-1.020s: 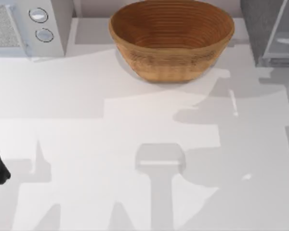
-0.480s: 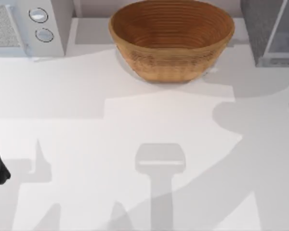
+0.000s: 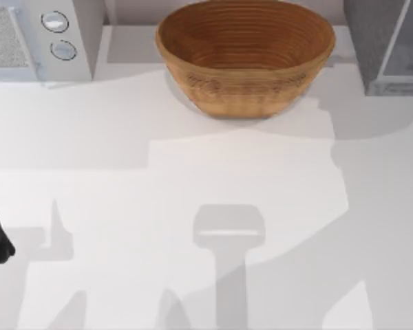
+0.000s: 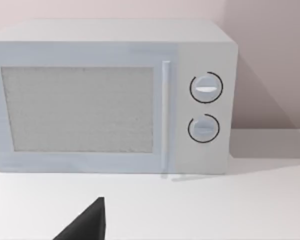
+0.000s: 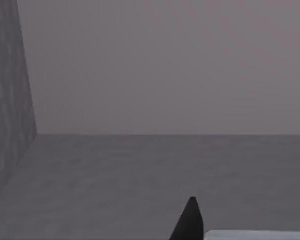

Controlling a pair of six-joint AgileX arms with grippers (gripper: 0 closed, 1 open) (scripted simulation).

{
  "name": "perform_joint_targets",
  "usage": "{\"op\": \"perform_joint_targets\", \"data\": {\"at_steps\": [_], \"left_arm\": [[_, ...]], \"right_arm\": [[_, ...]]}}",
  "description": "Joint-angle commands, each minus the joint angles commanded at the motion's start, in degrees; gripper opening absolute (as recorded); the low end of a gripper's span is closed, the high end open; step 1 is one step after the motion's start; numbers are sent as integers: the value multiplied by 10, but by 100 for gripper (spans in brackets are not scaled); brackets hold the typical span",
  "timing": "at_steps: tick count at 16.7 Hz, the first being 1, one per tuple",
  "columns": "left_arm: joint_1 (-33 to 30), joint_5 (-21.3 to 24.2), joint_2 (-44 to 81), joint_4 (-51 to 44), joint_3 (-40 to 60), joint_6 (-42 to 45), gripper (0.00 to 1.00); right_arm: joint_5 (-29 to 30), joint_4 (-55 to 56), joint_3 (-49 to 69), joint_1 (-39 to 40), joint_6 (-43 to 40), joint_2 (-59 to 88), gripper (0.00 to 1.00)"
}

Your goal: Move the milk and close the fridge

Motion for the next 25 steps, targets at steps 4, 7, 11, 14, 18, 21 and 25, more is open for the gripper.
{"op": "perform_joint_targets", "data": {"at_steps": [4,7,11,14,18,21,25], "left_arm": [[0,0,0,0,0,0,100],[0,0,0,0,0,0,100],[0,0,0,0,0,0,100],[0,0,0,0,0,0,100],[0,0,0,0,0,0,100],[0,0,0,0,0,0,100],[0,0,0,0,0,0,100]], "right_arm": [[-1,-1,2,-3,-1,2,0],[-1,-1,2,-3,-1,2,0],[-1,-1,2,-3,-1,2,30],[-1,-1,2,-3,-1,2,53],[-1,-1,2,-3,-1,2,83],[-1,-1,2,-3,-1,2,100],[-1,-1,2,-3,-1,2,100]]}}
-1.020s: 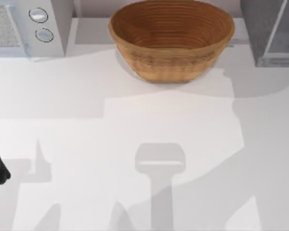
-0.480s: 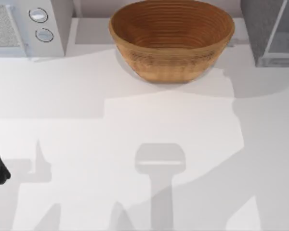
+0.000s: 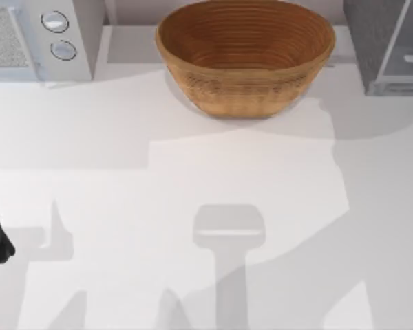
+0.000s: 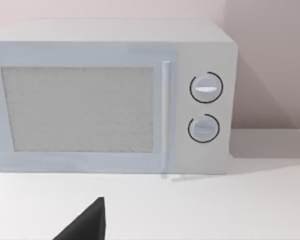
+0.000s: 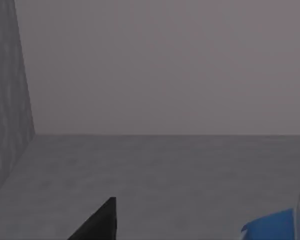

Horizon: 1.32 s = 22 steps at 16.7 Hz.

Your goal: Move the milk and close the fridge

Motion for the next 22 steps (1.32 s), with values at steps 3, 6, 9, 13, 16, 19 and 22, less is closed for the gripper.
{"op": "perform_joint_targets", "data": {"at_steps": [3,6,9,13,16,19,22], "left_arm": [[0,0,0,0,0,0,100],[0,0,0,0,0,0,100],[0,0,0,0,0,0,100],[0,0,0,0,0,0,100],[0,0,0,0,0,0,100],[0,0,0,0,0,0,100],[0,0,0,0,0,0,100]], "right_arm": [[0,0,0,0,0,0,100],[1,-3,-3,1,1,-6,100],[7,-31,-28,1,12,-59,100],[24,-103,-96,1,30,-213,100],[40,-173,-171,5,41,-382,100],[57,-251,-262,14,46,-576,100],[71,-331,-364,30,45,-776,100]]}}
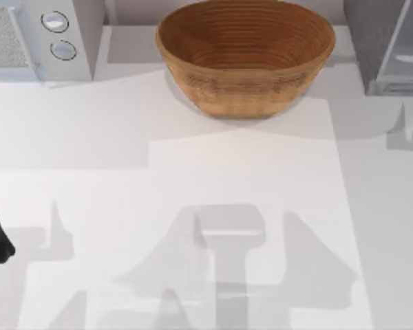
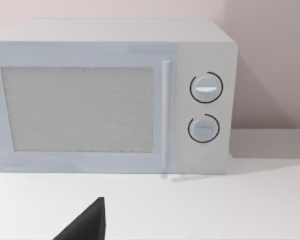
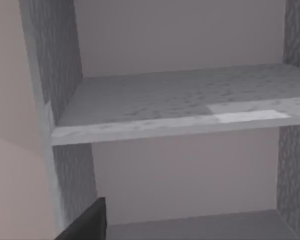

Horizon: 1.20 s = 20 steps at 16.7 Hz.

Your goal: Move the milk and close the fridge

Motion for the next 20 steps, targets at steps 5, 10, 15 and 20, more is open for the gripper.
{"op": "perform_joint_targets", "data": {"at_steps": [5,10,15,20], "left_arm": [[0,0,0,0,0,0,100],[0,0,0,0,0,0,100],[0,0,0,0,0,0,100],[0,0,0,0,0,0,100]], "right_arm": [[17,-125,-176,38,-17,-304,100],[26,-214,-314,73,-40,-494,100],[28,-237,-352,84,-48,-535,100],[27,-243,-345,83,-46,-540,100]]}}
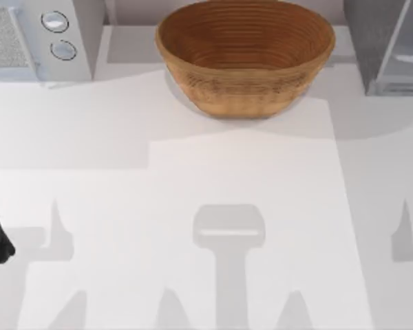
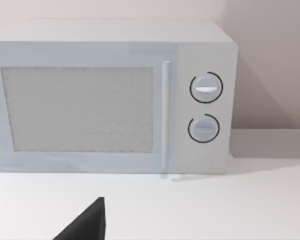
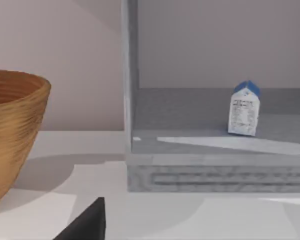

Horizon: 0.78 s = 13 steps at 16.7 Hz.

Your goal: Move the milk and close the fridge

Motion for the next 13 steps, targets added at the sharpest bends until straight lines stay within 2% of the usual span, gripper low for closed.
{"op": "perform_joint_targets", "data": {"at_steps": [3,6,13], "left_arm": [[0,0,0,0,0,0,100],[0,0,0,0,0,0,100],[0,0,0,0,0,0,100]], "right_arm": [[-4,-55,42,4,3,-49,100],[-6,-166,110,7,5,-129,100],[-1,-575,278,5,-1,-337,100]]}}
